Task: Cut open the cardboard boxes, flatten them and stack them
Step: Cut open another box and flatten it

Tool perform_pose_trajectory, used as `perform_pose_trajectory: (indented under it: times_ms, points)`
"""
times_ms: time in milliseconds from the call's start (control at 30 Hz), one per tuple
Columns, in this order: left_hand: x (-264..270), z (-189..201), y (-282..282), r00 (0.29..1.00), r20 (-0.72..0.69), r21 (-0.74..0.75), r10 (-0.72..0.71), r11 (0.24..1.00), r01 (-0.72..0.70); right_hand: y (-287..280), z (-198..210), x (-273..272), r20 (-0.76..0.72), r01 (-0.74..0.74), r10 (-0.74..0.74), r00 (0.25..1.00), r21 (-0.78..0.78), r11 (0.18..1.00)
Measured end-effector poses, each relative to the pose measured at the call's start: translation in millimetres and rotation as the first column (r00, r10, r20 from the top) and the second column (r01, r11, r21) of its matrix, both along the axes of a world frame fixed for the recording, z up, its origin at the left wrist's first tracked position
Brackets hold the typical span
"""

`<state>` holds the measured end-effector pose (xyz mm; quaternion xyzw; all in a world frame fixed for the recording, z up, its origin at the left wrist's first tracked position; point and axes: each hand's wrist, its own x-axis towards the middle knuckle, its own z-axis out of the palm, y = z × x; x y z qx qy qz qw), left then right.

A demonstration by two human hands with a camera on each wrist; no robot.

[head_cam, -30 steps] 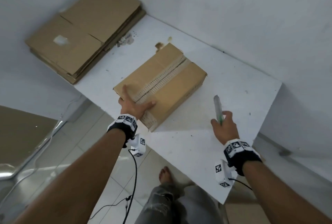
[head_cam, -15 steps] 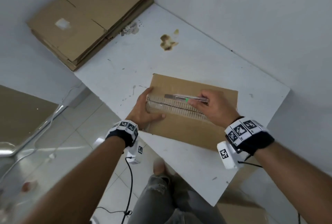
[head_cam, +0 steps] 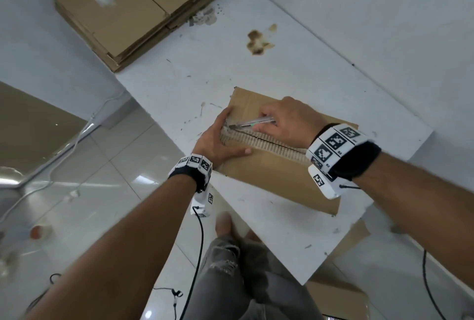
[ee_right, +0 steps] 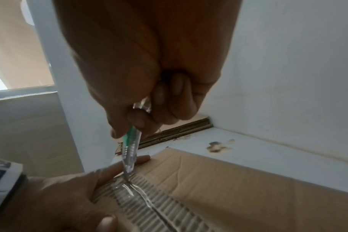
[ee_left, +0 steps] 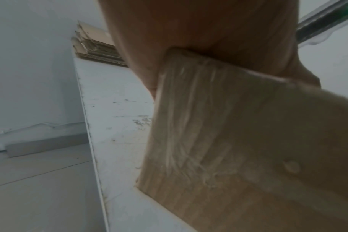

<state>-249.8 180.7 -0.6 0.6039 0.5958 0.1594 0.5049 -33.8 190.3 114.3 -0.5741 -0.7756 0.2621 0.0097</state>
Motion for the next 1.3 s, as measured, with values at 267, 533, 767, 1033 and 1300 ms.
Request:
perform_pose_trajectory:
  times_ms: [267,533,767,1033,1300]
  points:
    - [-1,-3,0,0.999,-0.046,0.026,-0.007,1.000,0.008,-4,-3,-19,0.042,0.002,-0.003,0.999,0.026,1.000]
    - [0,-2,-1,0.998,-0.060,0.051,-0.004,0.999,0.007,-18,-9,4,0.142,0.032,-0.025,0.989,-0.045,0.998]
    - [1,-6,-1,0.988,-0.157,0.104,-0.017,0.994,0.033,-50,-6,34,0.208,0.114,-0.100,0.973,-0.052,0.992]
    - [59,9,-41,0.860,-0.440,0.449,-0.259,0.766,0.460,-75,-10,36,0.277,0.190,-0.185,0.943,0.006,0.982]
    - [70,-12,-48,0.790,-0.580,0.466,-0.199,0.714,0.522,-108,-2,101,0.360,0.371,-0.343,0.868,-0.011,0.928]
